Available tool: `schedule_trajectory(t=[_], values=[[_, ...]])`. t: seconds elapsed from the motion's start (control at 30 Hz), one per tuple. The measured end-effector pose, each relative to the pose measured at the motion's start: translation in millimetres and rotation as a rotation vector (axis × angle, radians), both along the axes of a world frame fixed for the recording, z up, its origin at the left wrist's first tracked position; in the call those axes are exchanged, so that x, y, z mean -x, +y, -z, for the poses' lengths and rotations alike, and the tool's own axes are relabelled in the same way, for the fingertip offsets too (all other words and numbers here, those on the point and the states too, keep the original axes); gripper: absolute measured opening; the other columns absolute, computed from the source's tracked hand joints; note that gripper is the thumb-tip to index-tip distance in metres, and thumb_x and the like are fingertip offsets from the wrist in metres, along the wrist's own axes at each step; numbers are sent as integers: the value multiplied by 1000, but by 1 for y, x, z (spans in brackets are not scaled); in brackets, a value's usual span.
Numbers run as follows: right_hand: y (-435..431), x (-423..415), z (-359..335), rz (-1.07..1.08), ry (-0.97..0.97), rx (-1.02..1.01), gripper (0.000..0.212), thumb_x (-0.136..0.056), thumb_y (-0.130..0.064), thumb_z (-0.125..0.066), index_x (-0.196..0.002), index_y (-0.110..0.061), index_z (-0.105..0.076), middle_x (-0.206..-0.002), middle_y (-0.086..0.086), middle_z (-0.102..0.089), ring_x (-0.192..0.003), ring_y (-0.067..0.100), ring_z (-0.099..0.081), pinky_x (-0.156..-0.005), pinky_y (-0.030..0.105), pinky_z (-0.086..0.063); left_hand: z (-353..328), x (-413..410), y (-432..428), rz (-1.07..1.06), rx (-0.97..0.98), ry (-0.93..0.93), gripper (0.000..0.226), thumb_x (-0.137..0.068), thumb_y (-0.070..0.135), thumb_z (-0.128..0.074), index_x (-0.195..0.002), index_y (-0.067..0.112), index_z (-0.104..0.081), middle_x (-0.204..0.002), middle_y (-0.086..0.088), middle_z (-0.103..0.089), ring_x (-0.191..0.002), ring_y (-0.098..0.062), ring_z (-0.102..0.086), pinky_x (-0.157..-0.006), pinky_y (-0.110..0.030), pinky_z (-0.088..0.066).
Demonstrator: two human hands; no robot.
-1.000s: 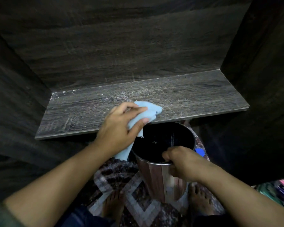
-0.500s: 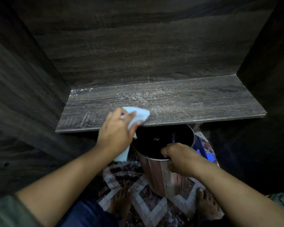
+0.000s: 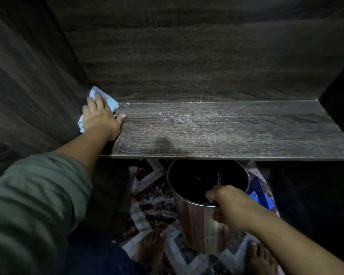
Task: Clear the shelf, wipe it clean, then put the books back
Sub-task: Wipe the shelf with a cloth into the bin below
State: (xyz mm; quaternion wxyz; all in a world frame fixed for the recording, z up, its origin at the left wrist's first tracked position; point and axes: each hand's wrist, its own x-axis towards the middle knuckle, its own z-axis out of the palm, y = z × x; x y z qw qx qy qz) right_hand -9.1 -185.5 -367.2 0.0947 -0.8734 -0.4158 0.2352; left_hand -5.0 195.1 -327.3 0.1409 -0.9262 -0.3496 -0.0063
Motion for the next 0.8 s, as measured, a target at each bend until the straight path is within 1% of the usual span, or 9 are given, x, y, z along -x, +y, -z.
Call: schedule_trajectory(t=[0.1, 0.2, 0.3, 0.4, 0.47, 0.53, 0.63, 0.73, 0.8], values=[[1, 1, -3, -21, 6, 0, 22, -75, -13, -64, -75, -18, -42, -85, -4, -49, -83, 21, -57, -65, 29, -41, 0, -6, -5, -24, 84, 15, 94, -93, 68, -18, -152, -2, -1, -161, -15, 7, -142, -35, -9, -109, -44, -21], [1, 1, -4, -17, 18, 8, 28, -75, -14, -64, -70, -18, -37, -81, -6, -45, -76, 16, -48, -63, 28, -38, 0, -13, -13, -83, 210, -98, 96, -90, 71, -21, -153, 0, -7, -162, -9, 6, -135, -36, -20, -105, -45, -26], [-1, 0, -7, 0, 47, 15, 37, -75, -13, -66, -64, -20, -31, -77, -6, -40, -75, 14, -46, -65, 30, -39, 2, -18, -9, -147, 348, -284, 89, -90, 69, -29, -150, 4, -22, -161, -3, -11, -128, -40, -29, -105, -48, -28], [-5, 2, -9, 19, 76, 16, 36, -75, -12, -64, -66, -19, -30, -81, -6, -43, -75, 13, -44, -65, 30, -39, 8, -21, -6, -131, 314, -372, 81, -89, 63, -41, -143, 2, -35, -153, -9, -30, -125, -41, -34, -105, -45, -30], [-7, 2, -9, 24, 84, 23, 35, -74, -13, -65, -68, -18, -32, -85, -3, -49, -77, 15, -49, -67, 31, -41, 6, -26, -5, -165, 305, -399, 78, -89, 58, -48, -141, 0, -38, -147, -15, -38, -126, -41, -36, -105, -43, -31], [-9, 2, -6, 21, 93, 14, 36, -72, -14, -67, -68, -19, -32, -86, -4, -51, -80, 17, -53, -69, 31, -43, 3, -31, -4, -204, 359, -443, 75, -87, 56, -48, -138, 2, -42, -140, -19, -45, -126, -40, -40, -105, -41, -33], [-12, 0, -6, 21, 102, 8, 30, -75, -17, -69, -73, -22, -39, -83, -9, -47, -78, 12, -49, -71, 29, -42, 1, -37, -18, -140, 483, -495, 74, -74, 60, -37, -133, 19, -53, -132, -12, -56, -121, -33, -52, -101, -37, -43], [-12, -1, -9, 26, 98, 4, 24, -77, -17, -69, -81, -21, -45, -83, -10, -46, -77, 10, -46, -71, 27, -41, 6, -43, -73, 8, 609, -568, 50, -86, 49, -57, -129, 23, -58, -122, -9, -64, -114, -29, -59, -95, -34, -48], [-9, 1, -11, 15, 107, 14, 22, -78, -17, -68, -83, -22, -48, -87, -9, -49, -79, 10, -47, -71, 26, -41, 11, -44, -107, 143, 618, -614, 44, -89, 39, -58, -130, 24, -58, -119, -7, -65, -110, -29, -58, -92, -35, -48]])
